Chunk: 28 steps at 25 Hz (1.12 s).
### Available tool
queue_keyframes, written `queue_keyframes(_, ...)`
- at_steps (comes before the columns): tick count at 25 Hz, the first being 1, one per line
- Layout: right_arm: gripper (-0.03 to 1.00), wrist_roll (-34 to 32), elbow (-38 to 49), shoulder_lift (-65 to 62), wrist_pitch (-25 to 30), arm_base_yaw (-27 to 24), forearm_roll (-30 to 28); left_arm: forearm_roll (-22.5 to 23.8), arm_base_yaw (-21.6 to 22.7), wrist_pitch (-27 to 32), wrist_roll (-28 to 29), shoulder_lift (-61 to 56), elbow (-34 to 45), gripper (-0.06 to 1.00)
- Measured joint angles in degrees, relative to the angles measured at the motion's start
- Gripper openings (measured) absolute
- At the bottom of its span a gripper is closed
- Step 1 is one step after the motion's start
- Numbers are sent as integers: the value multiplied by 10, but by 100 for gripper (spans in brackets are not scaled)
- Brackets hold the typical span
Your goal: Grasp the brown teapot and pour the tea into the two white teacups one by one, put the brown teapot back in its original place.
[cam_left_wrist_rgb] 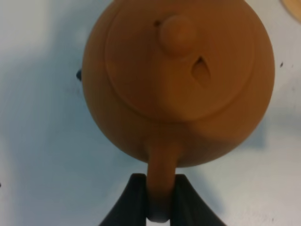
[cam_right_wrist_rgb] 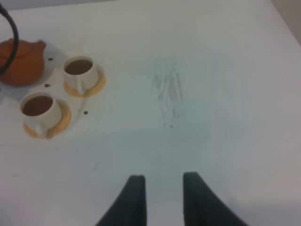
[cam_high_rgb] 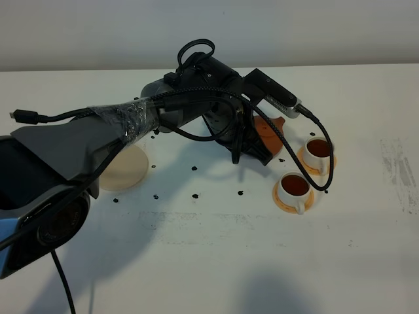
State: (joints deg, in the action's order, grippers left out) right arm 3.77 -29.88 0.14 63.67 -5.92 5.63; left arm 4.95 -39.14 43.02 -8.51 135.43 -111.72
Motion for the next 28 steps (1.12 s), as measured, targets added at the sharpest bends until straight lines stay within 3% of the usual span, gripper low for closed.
queue_keyframes(5, 22, 0, 0, 0, 0, 0, 0, 1, 1, 0, 1, -16, 12, 9)
queue_keyframes(10, 22, 0, 0, 0, 0, 0, 0, 0, 17, -38, 2, -100, 115, 9)
queue_keyframes(14, 22, 0, 0, 0, 0, 0, 0, 0, 52, -84, 20, -186, 229, 9)
queue_keyframes(19, 22, 0, 0, 0, 0, 0, 0, 0, 105, -96, 45, -261, 347, 9)
queue_keyframes(28, 22, 0, 0, 0, 0, 0, 0, -17, 175, -125, 61, -358, 490, 9)
